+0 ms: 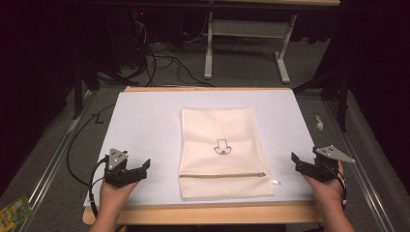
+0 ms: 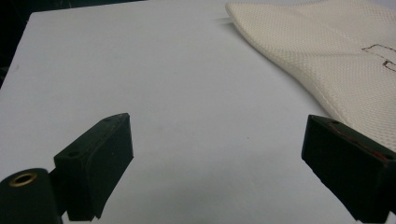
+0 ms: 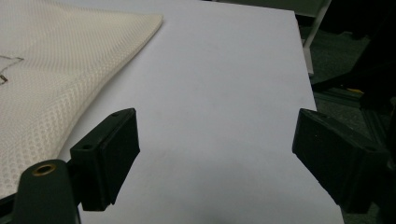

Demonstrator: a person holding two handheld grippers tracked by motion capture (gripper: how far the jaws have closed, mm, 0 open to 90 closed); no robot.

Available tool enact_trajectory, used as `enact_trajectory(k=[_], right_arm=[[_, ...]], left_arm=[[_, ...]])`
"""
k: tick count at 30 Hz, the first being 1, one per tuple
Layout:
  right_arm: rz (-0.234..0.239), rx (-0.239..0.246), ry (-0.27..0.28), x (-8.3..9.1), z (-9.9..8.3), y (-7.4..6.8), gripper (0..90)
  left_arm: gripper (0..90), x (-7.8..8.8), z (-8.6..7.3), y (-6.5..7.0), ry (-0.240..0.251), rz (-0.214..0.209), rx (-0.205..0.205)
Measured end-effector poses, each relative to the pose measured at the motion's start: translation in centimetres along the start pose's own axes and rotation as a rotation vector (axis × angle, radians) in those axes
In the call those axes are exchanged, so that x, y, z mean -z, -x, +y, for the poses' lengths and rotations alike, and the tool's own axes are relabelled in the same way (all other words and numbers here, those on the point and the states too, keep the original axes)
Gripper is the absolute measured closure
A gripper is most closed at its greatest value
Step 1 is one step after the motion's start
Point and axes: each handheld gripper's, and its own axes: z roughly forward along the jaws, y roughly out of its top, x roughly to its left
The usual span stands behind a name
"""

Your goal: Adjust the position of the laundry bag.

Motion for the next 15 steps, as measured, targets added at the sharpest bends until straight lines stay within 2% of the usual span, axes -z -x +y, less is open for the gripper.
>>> enact_trajectory(k=[1,2,5,6,10,13,14,15], right_arm=[[0.002,-0.012,0.003,0.0,0.0,0.0,15.9],[-0.002,-0.005,0.002,0.1,-0.1,0.0,16.0],[-0.002,0.009,0.003,0.1,-0.2,-0.1,16.3],[0.002,0.015,0.003,0.1,-0.2,-0.2,16.7],[0.015,0.021,0.01,0.1,0.0,-0.6,19.3],[0.041,0.026,0.007,-0.1,0.0,-1.1,23.9],[0.098,0.041,-0.002,-0.7,0.2,-2.2,33.2],[0.098,0.041,-0.002,-0.7,0.2,-2.2,33.2]], left_arm=[[10.1,-0.1,0.1,-0.1,-0.011,-0.017,0.028],[11.4,-0.2,0.1,-0.1,-0.014,-0.029,0.041],[12.7,-0.5,0.1,-0.1,-0.016,-0.02,0.033],[12.7,-0.7,0.1,0.0,-0.024,-0.008,0.006],[14.8,-0.7,0.0,0.1,-0.035,-0.012,0.003],[16.5,-1.0,0.0,0.3,-0.055,-0.036,0.008],[18.6,-1.4,0.0,0.6,-0.077,-0.064,0.017],[18.6,-1.9,0.1,1.0,-0.095,-0.098,0.032]])
